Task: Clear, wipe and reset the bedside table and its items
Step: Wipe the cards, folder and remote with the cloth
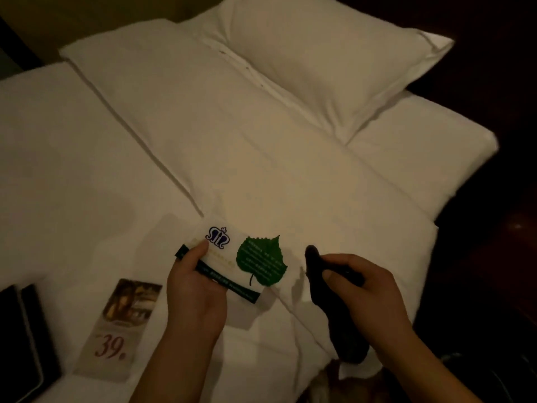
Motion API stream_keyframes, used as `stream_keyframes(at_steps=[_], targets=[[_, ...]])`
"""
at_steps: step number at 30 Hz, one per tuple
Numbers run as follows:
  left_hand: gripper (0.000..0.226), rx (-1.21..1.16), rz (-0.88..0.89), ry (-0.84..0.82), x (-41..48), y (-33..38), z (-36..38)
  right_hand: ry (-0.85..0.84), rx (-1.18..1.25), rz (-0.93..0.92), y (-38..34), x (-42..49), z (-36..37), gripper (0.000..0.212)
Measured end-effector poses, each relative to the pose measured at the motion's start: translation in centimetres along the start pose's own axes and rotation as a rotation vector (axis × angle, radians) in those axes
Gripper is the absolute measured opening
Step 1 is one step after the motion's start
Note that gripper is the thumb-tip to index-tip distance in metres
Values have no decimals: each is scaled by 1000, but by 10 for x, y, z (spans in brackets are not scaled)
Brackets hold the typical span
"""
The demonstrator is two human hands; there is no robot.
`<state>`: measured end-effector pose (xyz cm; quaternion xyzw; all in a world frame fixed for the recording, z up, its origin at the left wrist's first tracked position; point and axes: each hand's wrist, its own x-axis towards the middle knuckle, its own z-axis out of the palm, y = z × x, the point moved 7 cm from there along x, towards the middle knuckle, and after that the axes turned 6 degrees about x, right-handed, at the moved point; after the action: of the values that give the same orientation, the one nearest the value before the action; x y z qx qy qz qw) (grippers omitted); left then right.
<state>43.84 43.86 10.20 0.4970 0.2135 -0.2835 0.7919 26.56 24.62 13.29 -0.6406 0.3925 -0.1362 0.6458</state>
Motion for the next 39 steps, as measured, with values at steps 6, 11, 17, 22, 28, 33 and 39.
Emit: stream_keyframes(at_steps=[6, 11, 17, 22, 28, 33, 39], targets=[[22, 129, -94, -142, -38, -64, 59, 163, -38, 9, 17, -45, -84, 28], [21, 235, -161, -278, -70, -126, 133, 321, 47, 26, 27, -69, -168, 27], [19, 345, -215, -376, -111, -202, 204, 439, 70, -9, 51, -83, -261, 24], [24, 352, -246, -403, -137, -246, 247, 458, 58, 30, 59, -86, -318, 19], [22, 320, -324, -456, -161, -293, 285, 469, 56, 28, 68, -93, -378, 19], [20, 364, -357, -502, -188, -335, 319, 532, 84, 7, 84, -110, -435, 19], [27, 464, -436, -538, -221, -394, 347, 666, 136, 38, 116, -139, -507, 21]])
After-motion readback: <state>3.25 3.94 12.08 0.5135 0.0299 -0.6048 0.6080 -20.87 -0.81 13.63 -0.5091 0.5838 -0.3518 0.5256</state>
